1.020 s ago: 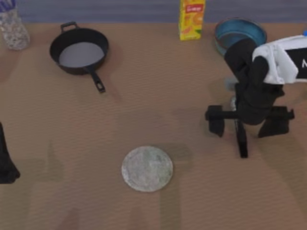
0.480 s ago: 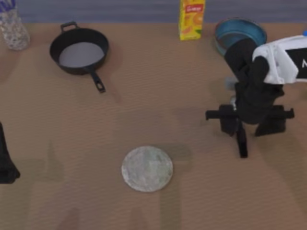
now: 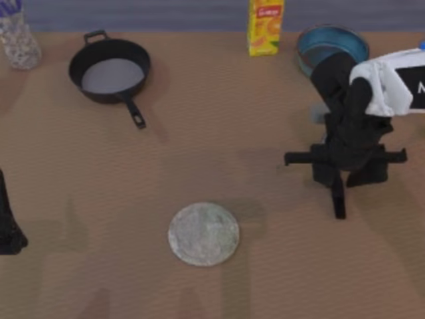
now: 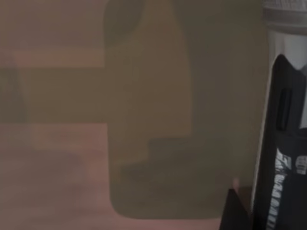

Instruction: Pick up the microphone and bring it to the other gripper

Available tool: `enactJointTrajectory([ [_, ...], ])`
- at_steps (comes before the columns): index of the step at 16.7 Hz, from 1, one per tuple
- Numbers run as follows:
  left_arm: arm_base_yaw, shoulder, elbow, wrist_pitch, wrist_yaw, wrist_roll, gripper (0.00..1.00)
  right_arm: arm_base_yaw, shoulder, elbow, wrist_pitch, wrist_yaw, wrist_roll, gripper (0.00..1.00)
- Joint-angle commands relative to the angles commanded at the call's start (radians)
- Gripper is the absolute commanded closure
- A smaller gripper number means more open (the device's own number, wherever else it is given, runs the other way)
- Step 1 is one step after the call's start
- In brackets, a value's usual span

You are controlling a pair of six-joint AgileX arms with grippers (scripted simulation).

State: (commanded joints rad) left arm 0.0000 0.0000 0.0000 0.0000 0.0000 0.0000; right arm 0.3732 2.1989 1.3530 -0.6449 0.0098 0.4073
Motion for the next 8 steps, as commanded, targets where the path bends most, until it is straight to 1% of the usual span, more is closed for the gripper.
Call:
enactJointTrajectory([
  [1, 0.0, 0.0, 0.0, 0.0, 0.0, 0.0, 0.0, -0.003, -0.059, 0.014, -0.033, 0.041, -0.023, 1.0],
  [2, 0.0, 0.0, 0.0, 0.0, 0.0, 0.0, 0.0, -0.003, -0.059, 0.014, -0.032, 0.041, -0.024, 1.0],
  [5, 0.0, 0.0, 0.0, 0.0, 0.0, 0.0, 0.0, 0.0, -0.068, 0.002, 0.029, 0.02, -0.041, 1.0],
  [8, 0.0, 0.0, 0.0, 0.0, 0.0, 0.0, 0.0, 0.001, -0.096, -0.035, 0.179, -0.028, -0.079, 1.0],
])
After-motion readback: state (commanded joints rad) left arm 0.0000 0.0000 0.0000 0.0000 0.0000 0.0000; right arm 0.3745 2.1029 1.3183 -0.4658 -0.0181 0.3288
